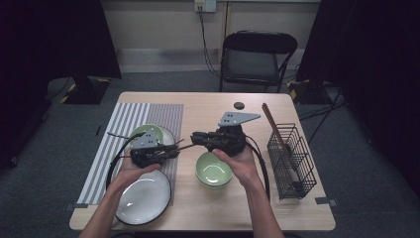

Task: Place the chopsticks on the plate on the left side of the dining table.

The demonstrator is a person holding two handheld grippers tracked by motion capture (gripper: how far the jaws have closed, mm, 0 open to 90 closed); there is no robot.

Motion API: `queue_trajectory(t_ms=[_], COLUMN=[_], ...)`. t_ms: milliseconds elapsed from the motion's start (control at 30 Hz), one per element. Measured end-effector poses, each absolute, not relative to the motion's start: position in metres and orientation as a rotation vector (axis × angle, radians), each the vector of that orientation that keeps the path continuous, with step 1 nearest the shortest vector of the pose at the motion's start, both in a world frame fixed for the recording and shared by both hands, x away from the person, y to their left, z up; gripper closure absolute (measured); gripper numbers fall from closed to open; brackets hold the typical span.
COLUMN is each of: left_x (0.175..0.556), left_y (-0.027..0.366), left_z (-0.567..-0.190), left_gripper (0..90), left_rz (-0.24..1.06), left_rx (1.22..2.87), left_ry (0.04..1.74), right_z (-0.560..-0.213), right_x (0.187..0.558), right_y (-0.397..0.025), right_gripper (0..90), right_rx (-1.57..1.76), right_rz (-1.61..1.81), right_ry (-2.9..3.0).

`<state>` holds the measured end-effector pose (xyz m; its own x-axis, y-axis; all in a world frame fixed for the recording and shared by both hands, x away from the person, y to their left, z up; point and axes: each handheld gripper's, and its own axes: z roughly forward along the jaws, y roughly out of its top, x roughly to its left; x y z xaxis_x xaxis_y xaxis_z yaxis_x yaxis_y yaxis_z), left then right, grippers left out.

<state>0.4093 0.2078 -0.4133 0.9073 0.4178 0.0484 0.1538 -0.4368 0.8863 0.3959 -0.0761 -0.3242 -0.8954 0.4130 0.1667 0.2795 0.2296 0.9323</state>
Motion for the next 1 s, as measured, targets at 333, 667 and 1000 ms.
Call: queue_trajectory(t_ms=[333,667,1000], left_x=[0.405,0.407,0.405], left_y=[0.200,0.205,0.211], left_z=[-0.411,-0.406,-0.395], left_gripper=[82.6,84.4,84.3], left_rz=[0.197,0.096,0.073], left_rx=[2.000,1.899,1.813], left_ry=[0.347,0.376,0.418], right_z=[-0.311,-0.310,-0.331], right_x=[0.409,0.420,0.421], right_y=[-0.071,-0.073,-0.052], right_gripper=[56.5,42.2,27.4], right_rx=[0.669,0.749,0.723], right_rz=[1.828,1.831,1.859], right_ry=[2.271,2.250,2.300])
